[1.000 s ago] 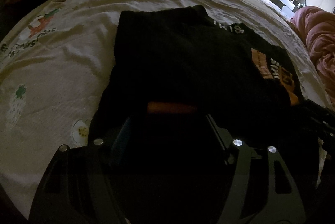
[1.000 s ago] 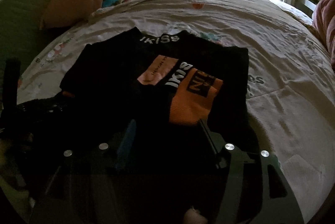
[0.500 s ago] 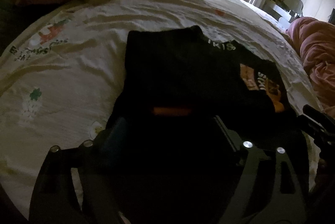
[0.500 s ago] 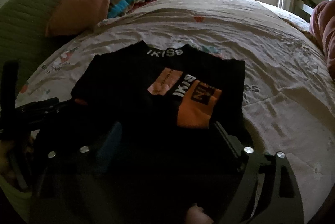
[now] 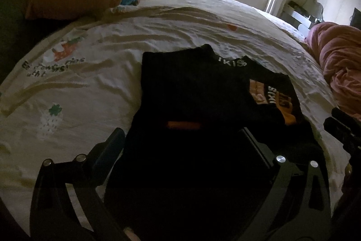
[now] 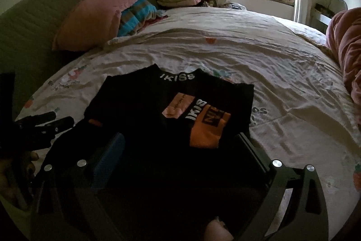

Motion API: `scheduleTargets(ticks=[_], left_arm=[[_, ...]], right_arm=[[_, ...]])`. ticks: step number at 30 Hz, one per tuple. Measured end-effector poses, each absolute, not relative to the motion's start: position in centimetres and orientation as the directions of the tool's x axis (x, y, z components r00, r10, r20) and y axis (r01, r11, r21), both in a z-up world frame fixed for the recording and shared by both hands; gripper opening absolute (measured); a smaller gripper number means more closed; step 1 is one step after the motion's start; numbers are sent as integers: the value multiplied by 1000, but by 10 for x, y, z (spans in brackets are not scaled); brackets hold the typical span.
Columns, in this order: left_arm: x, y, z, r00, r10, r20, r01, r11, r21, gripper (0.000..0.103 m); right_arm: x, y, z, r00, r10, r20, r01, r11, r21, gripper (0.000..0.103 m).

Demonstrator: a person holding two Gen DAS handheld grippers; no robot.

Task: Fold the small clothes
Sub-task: 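Release the sleeve and withdraw both grippers from the shirt, then move both open grippers down to the hem of the black shirt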

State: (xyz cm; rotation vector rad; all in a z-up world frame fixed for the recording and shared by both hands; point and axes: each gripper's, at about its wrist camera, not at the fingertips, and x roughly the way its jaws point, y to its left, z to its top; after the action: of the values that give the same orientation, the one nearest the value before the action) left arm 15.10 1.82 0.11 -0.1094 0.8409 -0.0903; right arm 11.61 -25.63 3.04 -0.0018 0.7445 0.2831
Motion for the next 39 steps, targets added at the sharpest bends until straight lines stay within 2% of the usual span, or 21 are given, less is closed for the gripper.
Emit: scheduleTargets(ticks=[18, 39], left_arm=[[110, 24, 30, 715, -102, -691, 56, 994, -90, 93], [68, 32, 35, 726, -61, -685, 49, 998, -37, 93]], right_arm=[[80, -249, 56, 733, 243, -635, -270, 961, 56, 97], [39, -251, 50, 725, 205, -657, -271, 963, 1, 97]])
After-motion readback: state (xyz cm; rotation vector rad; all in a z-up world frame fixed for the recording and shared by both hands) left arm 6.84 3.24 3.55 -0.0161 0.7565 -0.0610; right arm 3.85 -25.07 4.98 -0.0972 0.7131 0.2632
